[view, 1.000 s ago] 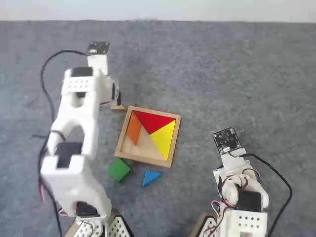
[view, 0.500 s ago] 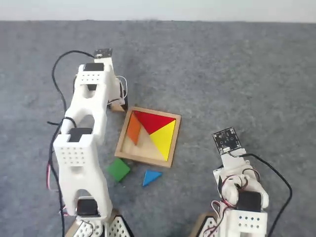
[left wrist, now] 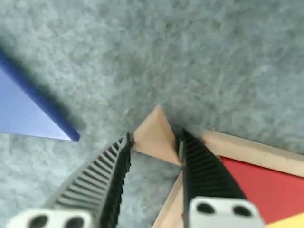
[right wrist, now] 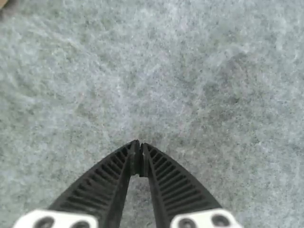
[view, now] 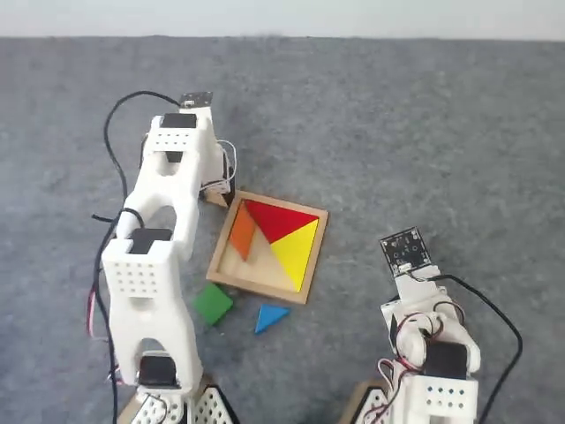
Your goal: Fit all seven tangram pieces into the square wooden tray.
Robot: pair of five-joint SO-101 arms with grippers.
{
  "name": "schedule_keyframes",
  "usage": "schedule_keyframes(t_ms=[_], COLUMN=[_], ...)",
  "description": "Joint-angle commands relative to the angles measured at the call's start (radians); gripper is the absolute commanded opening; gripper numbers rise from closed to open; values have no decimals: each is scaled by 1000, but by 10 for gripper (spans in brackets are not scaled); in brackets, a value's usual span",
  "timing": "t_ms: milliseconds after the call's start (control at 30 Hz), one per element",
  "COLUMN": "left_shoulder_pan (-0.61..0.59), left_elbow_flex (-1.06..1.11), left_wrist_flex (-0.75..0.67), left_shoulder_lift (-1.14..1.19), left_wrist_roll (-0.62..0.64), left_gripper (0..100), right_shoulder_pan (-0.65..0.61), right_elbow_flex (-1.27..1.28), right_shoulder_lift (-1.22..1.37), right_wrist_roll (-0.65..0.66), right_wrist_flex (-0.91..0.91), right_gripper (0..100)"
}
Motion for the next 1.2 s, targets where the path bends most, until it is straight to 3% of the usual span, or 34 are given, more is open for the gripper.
schedule_keyframes(t_ms=[0, 367, 633, 767, 933, 1067, 1167], left_shoulder_pan=[18, 23, 43, 130, 238, 247, 239], left_elbow_flex=[24, 35, 223, 360, 449, 443, 420], left_wrist_flex=[-15, 52, 20, 20, 20, 14, 20], left_shoulder_lift=[5, -204, -387, -491, -563, -539, -500], left_wrist_roll=[-15, -94, -160, -261, -489, -640, -683], left_gripper=[130, 111, 109, 108, 108, 108, 108], right_shoulder_pan=[-4, -4, -4, -4, -4, -4, -4], right_elbow_flex=[17, 17, 17, 17, 17, 17, 17], right_shoulder_lift=[-16, -16, -16, -16, -16, -16, -16], right_wrist_roll=[8, 8, 8, 8, 8, 8, 8], right_wrist_flex=[2, 2, 2, 2, 2, 2, 2], right_gripper=[8, 8, 8, 8, 8, 8, 8])
